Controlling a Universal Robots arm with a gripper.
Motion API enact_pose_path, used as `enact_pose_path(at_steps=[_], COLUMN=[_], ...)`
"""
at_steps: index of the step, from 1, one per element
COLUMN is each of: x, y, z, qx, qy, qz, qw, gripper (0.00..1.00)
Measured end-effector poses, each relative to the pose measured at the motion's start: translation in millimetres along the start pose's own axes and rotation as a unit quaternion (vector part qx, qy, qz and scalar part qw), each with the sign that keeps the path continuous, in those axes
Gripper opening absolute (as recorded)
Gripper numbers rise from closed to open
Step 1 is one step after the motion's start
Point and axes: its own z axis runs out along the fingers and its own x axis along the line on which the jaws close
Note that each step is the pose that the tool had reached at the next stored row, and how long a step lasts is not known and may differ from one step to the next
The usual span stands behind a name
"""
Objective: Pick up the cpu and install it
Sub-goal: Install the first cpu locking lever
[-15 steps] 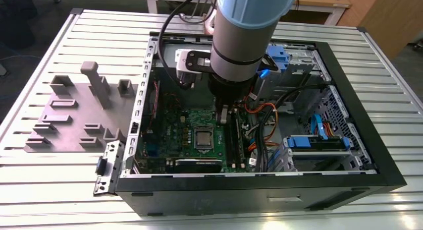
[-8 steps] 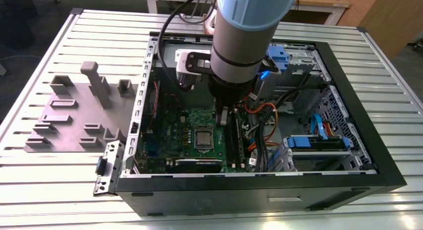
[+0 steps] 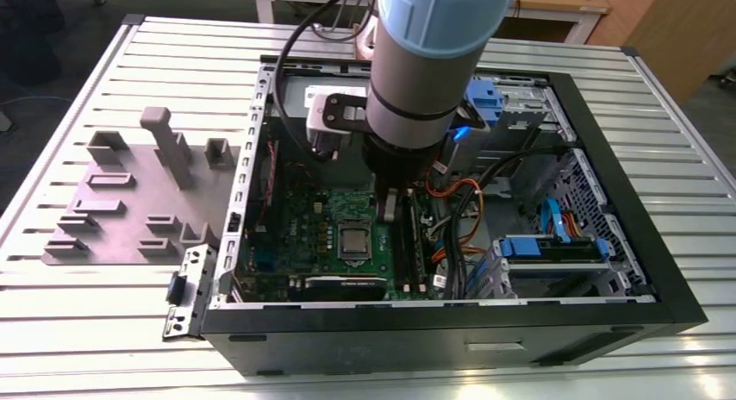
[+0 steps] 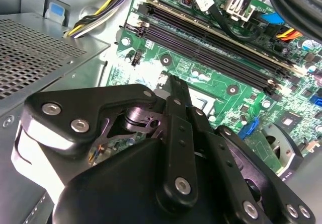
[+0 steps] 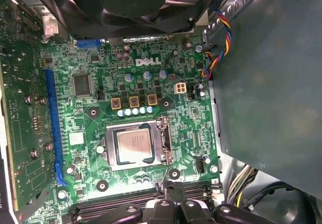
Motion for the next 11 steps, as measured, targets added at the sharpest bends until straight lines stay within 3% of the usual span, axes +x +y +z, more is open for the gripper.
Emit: enact_pose_path(at_steps=[11], x=[2.4], y=[-0.4], z=[-0.1], qx=[0.0], qy=[0.0001], qz=[0.0], qw=[1.0], gripper=[0.11])
